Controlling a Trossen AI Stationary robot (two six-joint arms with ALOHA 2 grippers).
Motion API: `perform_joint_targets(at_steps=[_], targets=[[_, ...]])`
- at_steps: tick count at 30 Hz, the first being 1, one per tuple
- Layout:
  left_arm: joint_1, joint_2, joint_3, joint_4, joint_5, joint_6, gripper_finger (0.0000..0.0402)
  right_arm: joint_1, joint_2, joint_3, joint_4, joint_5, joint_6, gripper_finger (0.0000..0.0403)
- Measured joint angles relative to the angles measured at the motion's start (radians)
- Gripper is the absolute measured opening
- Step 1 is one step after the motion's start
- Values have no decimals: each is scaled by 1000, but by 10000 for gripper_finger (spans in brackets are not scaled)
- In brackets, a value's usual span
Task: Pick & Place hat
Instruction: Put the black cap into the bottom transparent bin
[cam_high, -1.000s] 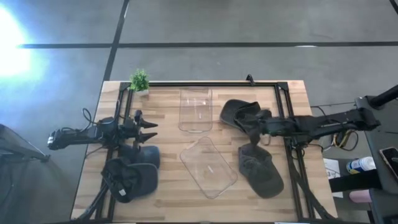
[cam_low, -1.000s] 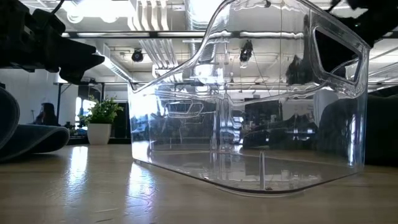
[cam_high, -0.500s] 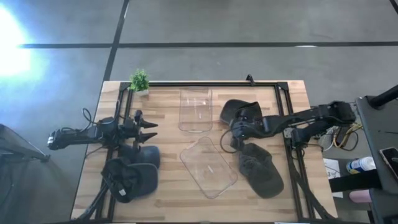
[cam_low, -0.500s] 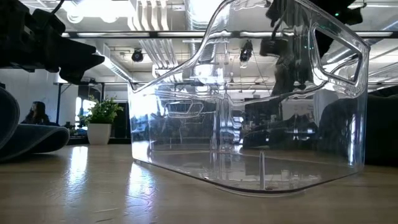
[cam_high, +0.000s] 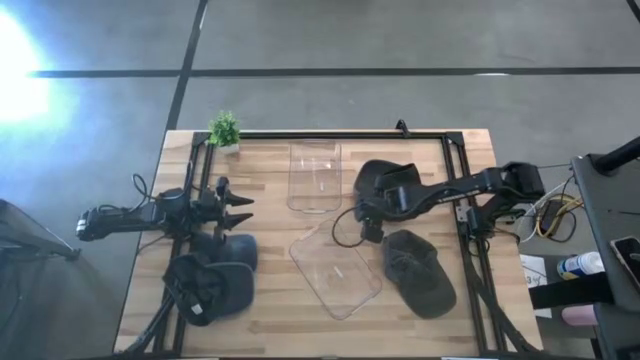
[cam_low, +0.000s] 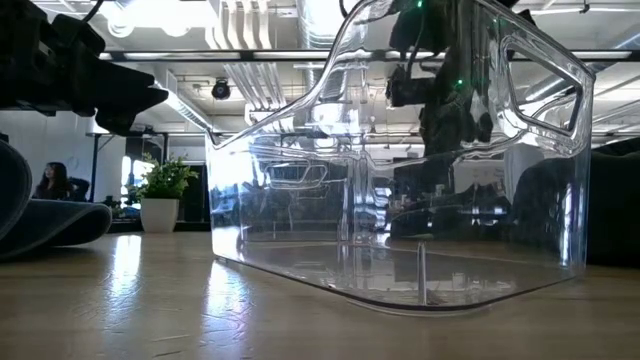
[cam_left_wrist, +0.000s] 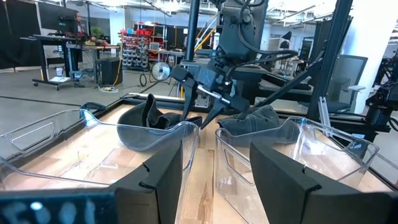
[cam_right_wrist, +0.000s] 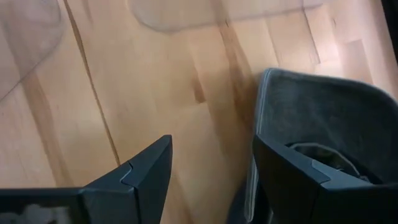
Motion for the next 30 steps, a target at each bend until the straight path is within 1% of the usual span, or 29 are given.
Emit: perform_joint_targets(at_steps=[4, 9, 14, 20, 25, 28, 30], targets=[[0, 0, 0, 0, 0, 0, 181, 0, 13, 4, -13, 17, 14, 221], [0, 0, 0, 0, 0, 0, 181, 4, -44, -39, -13, 44, 18, 221], [0, 0, 0, 0, 0, 0, 181, 4, -83, -67, -7, 45, -84, 221], [0, 0, 0, 0, 0, 0, 181, -9, -55, -73, 17, -10, -157, 221], [0, 2, 0, 0, 0, 0, 181, -16, -30, -75, 18, -10, -151, 221], [0, 2, 0, 0, 0, 0, 181, -26, -16, -75, 22, 12, -152, 221], [0, 2, 0, 0, 0, 0, 181, -47, -2, -77, 48, -3, -149, 221]])
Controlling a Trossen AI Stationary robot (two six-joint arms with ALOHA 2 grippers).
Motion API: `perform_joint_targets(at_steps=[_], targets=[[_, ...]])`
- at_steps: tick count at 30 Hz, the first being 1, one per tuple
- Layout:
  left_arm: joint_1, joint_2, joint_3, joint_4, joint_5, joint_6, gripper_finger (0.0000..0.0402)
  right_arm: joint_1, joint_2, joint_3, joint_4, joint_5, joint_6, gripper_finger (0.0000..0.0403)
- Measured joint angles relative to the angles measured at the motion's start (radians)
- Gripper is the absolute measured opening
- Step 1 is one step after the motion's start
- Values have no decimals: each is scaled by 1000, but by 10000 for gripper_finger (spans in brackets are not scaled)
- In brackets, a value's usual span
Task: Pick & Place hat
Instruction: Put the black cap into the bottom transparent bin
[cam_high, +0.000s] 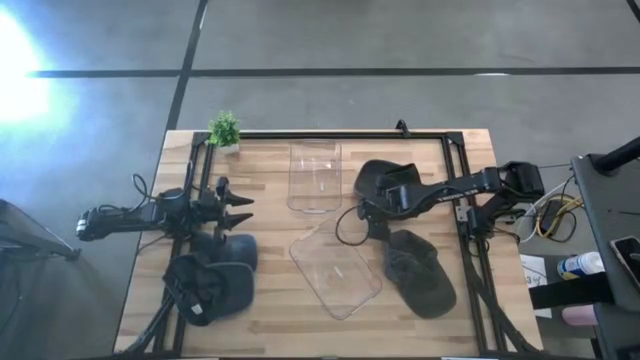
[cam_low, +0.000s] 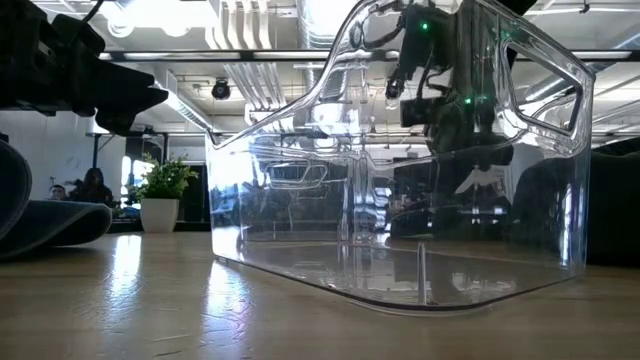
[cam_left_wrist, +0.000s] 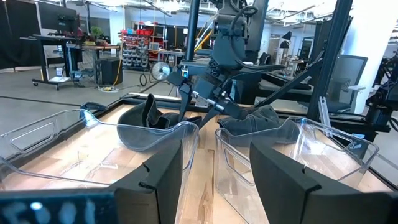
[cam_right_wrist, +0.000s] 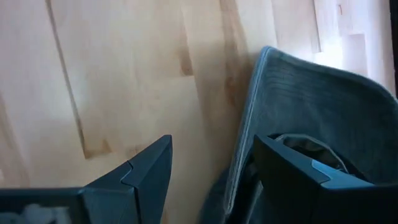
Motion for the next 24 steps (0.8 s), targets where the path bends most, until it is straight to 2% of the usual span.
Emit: perform_joint_targets(at_steps=[3, 8, 14, 18, 24], targets=[[0, 1, 0, 0, 0, 0, 181, -55, 36, 0, 47, -57, 15, 221], [0, 4, 0, 0, 0, 0, 181, -142, 90, 31, 53, -60, 97, 221], [0, 9, 0, -1, 0, 0, 181, -196, 118, 49, 56, -66, 99, 210], [0, 12, 0, -1, 0, 0, 181, -216, 127, 48, 49, -68, 110, 171], [0, 12, 0, -1, 0, 0, 181, -242, 129, 47, 53, -80, 111, 68]])
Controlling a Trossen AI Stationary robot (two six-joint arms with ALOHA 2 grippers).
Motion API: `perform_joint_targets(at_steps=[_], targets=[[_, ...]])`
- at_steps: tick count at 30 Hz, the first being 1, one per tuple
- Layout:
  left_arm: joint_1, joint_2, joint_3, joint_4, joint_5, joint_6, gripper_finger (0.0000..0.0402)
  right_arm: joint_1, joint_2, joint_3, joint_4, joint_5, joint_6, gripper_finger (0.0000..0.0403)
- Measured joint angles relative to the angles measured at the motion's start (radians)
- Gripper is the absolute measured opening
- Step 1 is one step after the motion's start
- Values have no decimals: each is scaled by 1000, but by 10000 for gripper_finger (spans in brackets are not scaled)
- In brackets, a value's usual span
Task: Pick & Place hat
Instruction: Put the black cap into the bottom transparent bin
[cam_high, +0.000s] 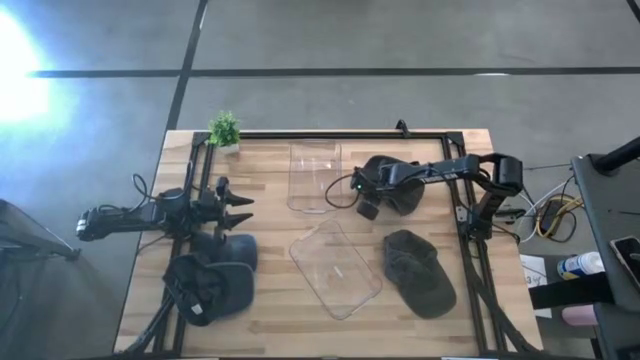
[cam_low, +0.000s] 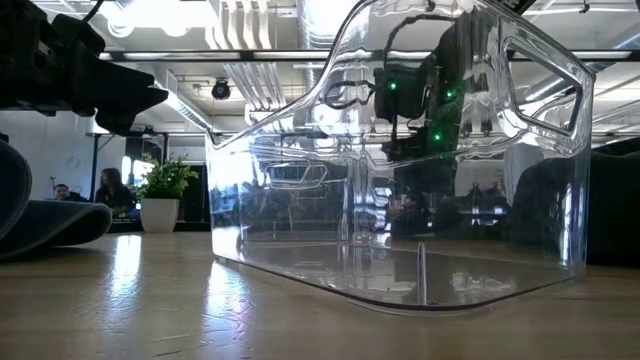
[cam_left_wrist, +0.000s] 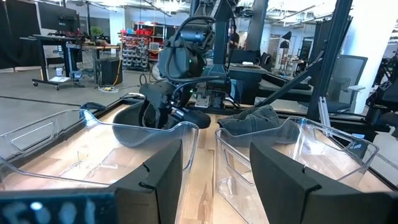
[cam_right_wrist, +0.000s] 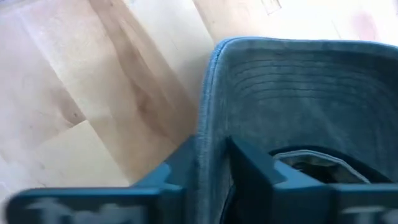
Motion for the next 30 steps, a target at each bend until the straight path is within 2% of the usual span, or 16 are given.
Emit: perform_joint_targets(at_steps=[3, 7, 16, 18, 21, 26, 30], targets=[[0, 0, 0, 0, 0, 0, 181, -9, -8, 0, 3, -18, 7, 22], [0, 0, 0, 0, 0, 0, 181, -9, -72, -1, -2, -60, 70, 15], [0, 0, 0, 0, 0, 0, 181, -21, -445, -2, 16, -300, 347, 14], [0, 0, 0, 0, 0, 0, 181, -28, -520, -2, 59, -384, 426, 13], [0, 0, 0, 0, 0, 0, 181, -18, -605, -3, 156, -457, 515, 13], [0, 0, 0, 0, 0, 0, 181, 16, -657, -6, 330, -525, 615, 13], [0, 0, 0, 0, 0, 0, 181, 63, -614, -6, 403, -576, 695, 13]])
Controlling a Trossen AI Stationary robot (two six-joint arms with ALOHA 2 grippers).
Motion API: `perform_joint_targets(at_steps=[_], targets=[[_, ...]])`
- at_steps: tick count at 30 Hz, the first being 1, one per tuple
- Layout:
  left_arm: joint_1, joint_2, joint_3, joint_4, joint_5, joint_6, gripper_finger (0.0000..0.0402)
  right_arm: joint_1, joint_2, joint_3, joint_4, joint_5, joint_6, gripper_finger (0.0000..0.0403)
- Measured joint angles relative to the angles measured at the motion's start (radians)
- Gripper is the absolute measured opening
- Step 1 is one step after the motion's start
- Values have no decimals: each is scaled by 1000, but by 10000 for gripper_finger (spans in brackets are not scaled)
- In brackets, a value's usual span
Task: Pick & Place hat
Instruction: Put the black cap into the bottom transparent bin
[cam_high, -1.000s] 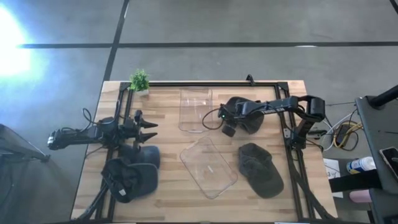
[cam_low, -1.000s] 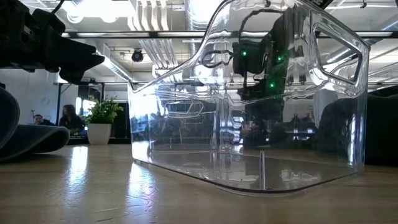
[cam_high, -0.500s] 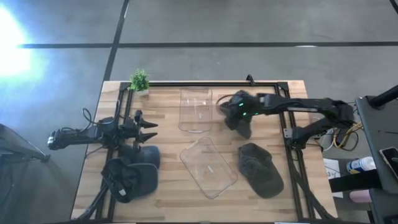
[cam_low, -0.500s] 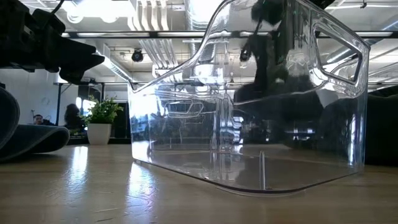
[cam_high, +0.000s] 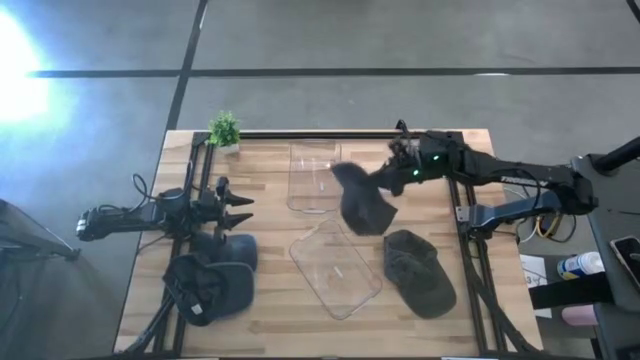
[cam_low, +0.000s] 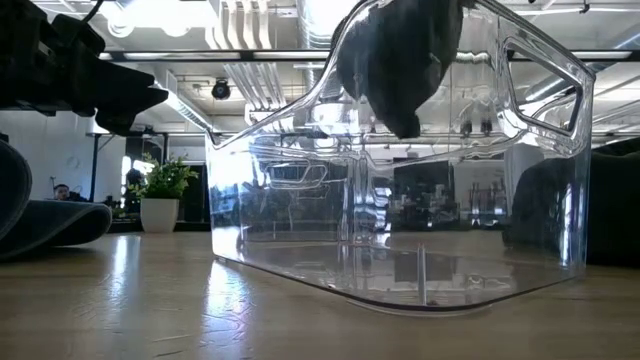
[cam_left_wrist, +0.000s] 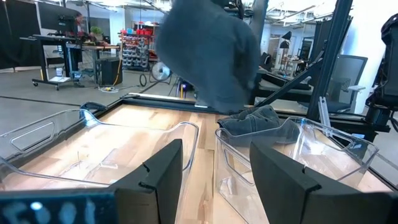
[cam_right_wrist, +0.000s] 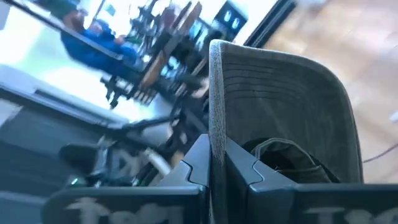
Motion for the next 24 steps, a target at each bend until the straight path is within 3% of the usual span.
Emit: perform_joint_targets(at_steps=[11, 20, 24], targets=[[0, 0, 0, 0, 0, 0, 181, 189, 235, -3, 78, -58, 167, 13], [0, 0, 0, 0, 0, 0, 181, 262, 381, -12, 211, -51, 303, 13], [0, 0, 0, 0, 0, 0, 181, 279, 425, -32, 412, -15, 393, 13]])
